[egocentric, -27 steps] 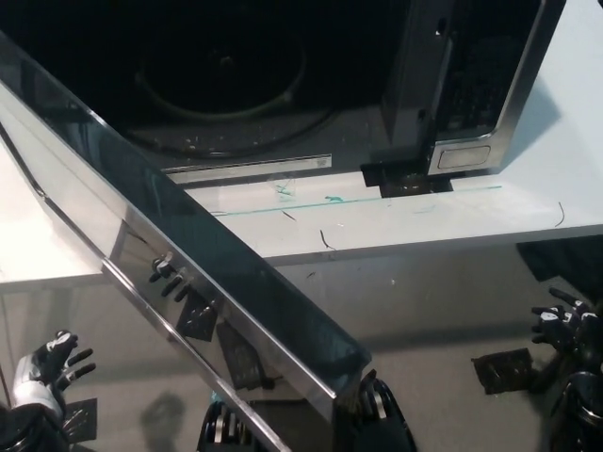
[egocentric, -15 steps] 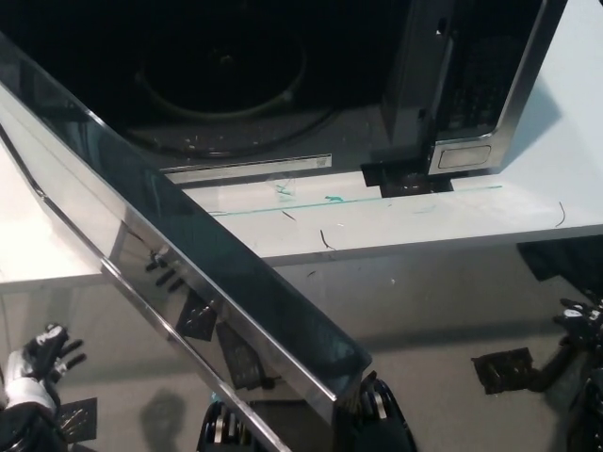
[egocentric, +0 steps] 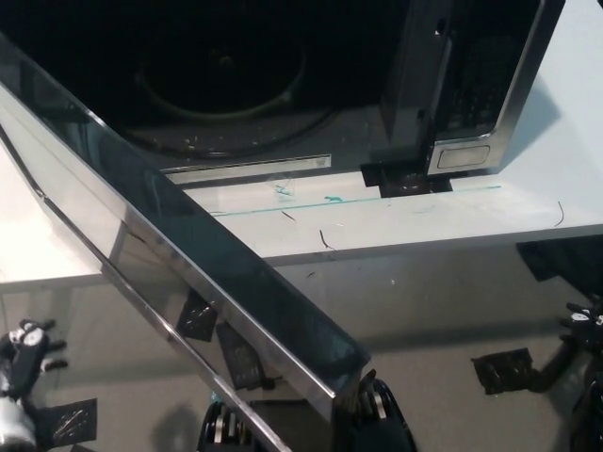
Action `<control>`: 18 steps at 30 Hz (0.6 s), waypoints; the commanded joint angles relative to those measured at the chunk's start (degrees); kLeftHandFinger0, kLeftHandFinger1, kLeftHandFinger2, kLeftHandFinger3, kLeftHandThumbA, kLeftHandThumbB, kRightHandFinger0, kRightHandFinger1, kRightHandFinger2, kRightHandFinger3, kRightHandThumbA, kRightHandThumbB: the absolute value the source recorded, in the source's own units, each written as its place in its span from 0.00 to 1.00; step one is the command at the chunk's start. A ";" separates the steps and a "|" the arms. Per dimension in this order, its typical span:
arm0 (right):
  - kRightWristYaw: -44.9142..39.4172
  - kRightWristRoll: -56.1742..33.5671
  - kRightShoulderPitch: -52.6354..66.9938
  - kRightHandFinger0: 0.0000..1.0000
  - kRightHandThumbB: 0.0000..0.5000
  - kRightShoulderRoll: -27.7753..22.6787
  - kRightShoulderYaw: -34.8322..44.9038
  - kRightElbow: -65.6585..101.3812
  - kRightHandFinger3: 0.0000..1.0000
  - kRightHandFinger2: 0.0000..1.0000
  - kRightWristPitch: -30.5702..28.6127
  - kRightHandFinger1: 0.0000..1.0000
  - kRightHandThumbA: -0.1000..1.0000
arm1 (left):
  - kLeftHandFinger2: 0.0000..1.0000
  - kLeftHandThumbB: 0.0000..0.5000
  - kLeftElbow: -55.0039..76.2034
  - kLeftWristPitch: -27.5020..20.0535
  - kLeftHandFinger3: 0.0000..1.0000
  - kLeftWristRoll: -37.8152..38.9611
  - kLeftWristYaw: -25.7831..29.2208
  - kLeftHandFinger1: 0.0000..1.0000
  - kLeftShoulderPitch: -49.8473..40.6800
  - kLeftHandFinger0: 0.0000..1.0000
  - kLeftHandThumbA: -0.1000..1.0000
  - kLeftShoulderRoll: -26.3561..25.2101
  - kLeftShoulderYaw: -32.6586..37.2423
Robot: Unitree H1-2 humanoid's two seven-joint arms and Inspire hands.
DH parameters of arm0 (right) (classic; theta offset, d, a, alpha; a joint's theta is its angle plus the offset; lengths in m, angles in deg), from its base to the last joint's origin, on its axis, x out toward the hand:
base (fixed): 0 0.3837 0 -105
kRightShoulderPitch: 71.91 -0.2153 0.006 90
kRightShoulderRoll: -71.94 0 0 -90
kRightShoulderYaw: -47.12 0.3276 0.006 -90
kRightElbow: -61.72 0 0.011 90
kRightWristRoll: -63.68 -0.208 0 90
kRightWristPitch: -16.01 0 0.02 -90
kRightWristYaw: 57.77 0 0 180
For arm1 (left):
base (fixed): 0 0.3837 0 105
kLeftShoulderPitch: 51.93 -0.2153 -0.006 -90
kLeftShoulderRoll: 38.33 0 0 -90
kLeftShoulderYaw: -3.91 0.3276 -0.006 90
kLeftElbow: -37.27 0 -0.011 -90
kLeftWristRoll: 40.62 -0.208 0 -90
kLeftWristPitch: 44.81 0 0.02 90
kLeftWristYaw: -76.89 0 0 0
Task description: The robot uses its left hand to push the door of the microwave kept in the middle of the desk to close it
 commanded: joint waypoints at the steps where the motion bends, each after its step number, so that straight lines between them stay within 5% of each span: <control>1: 0.95 -0.96 -1.02 0.40 0.11 -0.43 0.16 1.72 0.75 0.55 -1.75 0.47 0.09 | 0.36 0.00 8.40 1.27 0.50 -4.36 0.07 0.25 -3.43 0.19 0.00 0.67 3.14; 3: 1.04 -0.38 -1.02 0.46 0.10 -0.76 -0.38 1.15 0.75 0.56 -2.03 0.50 0.11 | 0.29 0.03 11.15 -0.43 0.45 -4.70 -0.20 0.18 -5.24 0.10 0.00 1.29 4.26; 4: 1.01 -0.97 -1.15 0.40 0.11 -0.71 0.06 0.54 0.73 0.54 -2.67 0.45 0.08 | 0.27 0.03 14.62 -3.85 0.39 -6.61 -1.72 0.17 -7.74 0.07 0.00 0.97 7.08; 9: 1.16 -1.32 -0.68 0.41 0.12 -0.81 0.20 0.76 0.70 0.50 -2.20 0.41 0.06 | 0.15 0.00 21.22 -6.59 0.32 -8.18 -3.96 0.04 -9.78 0.00 0.00 0.08 12.33; 10: 1.09 -1.23 -0.51 0.41 0.10 -0.68 0.03 0.77 0.71 0.50 -2.31 0.41 0.05 | 0.08 0.00 22.77 -10.78 0.26 -7.25 -6.35 0.00 -9.21 0.00 0.00 -1.04 14.11; 18: 0.29 -0.91 0.13 0.37 0.07 -0.66 -1.00 0.34 0.73 0.47 -2.72 0.37 0.02 | 0.15 0.00 34.15 -3.36 0.28 -8.69 -10.41 0.06 -1.91 0.01 0.00 -5.16 20.22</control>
